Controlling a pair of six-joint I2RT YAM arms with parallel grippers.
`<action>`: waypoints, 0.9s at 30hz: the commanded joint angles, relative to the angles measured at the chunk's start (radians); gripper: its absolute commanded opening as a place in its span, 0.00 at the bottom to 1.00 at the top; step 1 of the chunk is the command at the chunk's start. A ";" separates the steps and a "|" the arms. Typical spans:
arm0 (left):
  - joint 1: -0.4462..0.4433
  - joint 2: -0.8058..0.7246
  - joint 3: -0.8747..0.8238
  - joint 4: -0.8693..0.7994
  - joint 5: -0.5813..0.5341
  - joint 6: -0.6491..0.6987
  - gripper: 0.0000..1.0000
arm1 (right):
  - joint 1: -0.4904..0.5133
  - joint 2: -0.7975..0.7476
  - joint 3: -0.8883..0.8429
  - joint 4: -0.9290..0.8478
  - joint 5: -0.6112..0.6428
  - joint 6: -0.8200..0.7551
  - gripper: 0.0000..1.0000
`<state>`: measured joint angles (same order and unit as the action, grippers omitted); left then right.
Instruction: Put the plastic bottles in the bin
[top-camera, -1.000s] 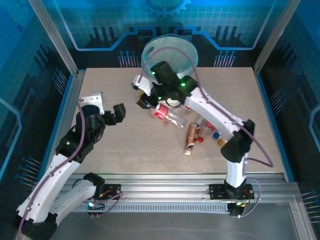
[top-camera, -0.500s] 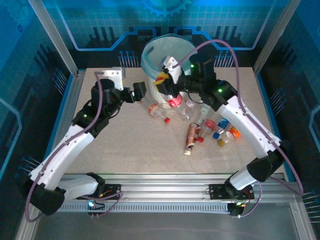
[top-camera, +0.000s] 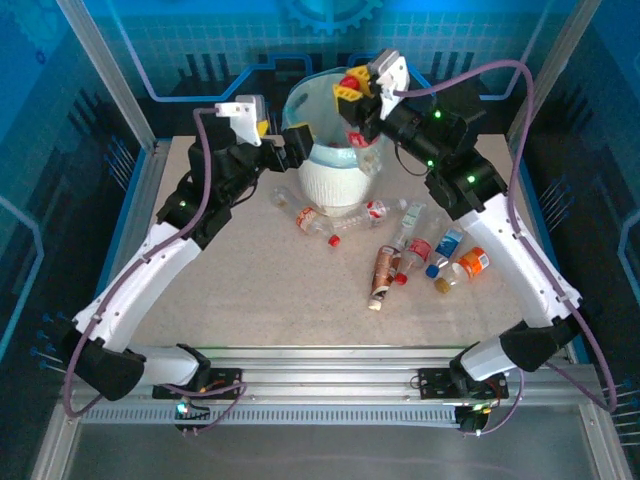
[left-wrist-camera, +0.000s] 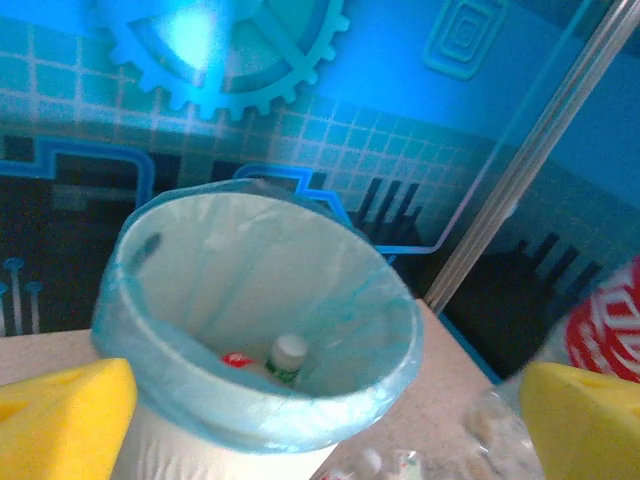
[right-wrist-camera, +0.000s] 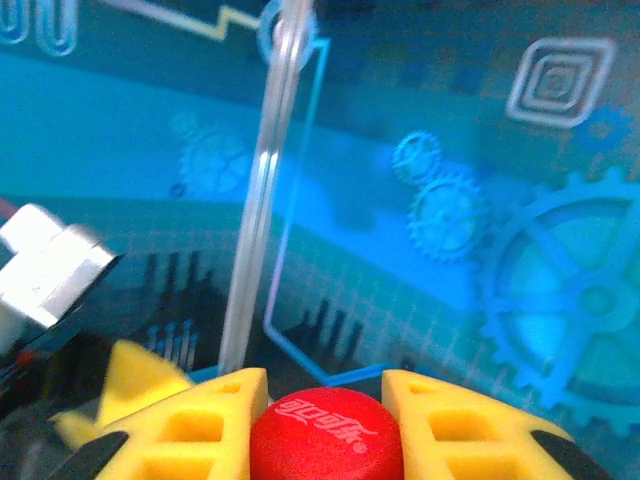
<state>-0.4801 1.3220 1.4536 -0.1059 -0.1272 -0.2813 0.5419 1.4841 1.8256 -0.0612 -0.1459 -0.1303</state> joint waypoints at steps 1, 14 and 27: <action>-0.004 0.057 0.069 0.016 0.077 -0.026 0.99 | -0.045 0.079 0.048 0.207 0.069 0.025 0.15; -0.003 0.166 0.111 -0.038 0.129 -0.007 0.99 | -0.053 0.440 0.271 0.294 0.039 -0.101 0.17; -0.004 0.185 0.088 -0.042 0.120 -0.010 0.99 | -0.098 0.610 0.328 0.157 0.141 -0.075 0.20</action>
<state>-0.4801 1.5047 1.5486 -0.1505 -0.0177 -0.2890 0.4618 2.0556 2.1059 0.1341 -0.0250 -0.2249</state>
